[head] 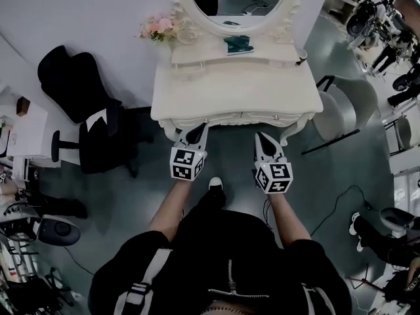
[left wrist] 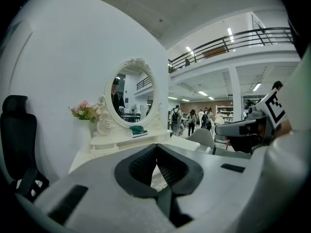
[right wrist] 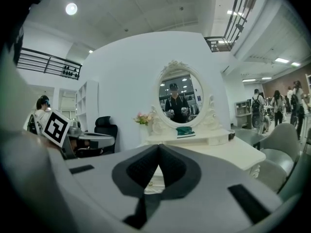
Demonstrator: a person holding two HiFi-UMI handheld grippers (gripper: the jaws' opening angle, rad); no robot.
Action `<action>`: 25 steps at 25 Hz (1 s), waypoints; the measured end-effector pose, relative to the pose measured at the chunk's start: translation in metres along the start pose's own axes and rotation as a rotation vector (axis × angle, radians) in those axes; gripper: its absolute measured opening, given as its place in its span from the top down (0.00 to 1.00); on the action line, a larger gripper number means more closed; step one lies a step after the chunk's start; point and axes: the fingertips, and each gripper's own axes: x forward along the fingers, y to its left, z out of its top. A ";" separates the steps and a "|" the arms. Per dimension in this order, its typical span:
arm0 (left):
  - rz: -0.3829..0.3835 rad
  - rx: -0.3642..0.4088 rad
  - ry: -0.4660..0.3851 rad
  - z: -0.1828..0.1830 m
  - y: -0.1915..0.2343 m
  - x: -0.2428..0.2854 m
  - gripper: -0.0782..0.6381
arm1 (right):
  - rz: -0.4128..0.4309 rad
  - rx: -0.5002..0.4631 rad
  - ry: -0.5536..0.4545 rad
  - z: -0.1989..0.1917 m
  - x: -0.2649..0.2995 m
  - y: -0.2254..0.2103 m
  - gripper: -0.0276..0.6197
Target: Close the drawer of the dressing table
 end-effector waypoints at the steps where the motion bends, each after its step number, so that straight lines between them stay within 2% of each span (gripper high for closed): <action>1: -0.005 0.000 0.002 0.003 0.007 0.011 0.88 | -0.004 0.001 0.001 0.003 0.013 -0.005 0.96; 13: -0.052 0.026 0.027 0.021 0.090 0.120 0.88 | -0.033 0.006 -0.002 0.032 0.141 -0.036 0.96; 19: -0.060 0.015 0.028 0.027 0.112 0.155 0.88 | -0.036 -0.007 0.015 0.039 0.177 -0.052 0.96; 25: -0.038 0.005 0.039 0.027 0.132 0.193 0.88 | -0.002 -0.014 0.030 0.041 0.221 -0.071 0.96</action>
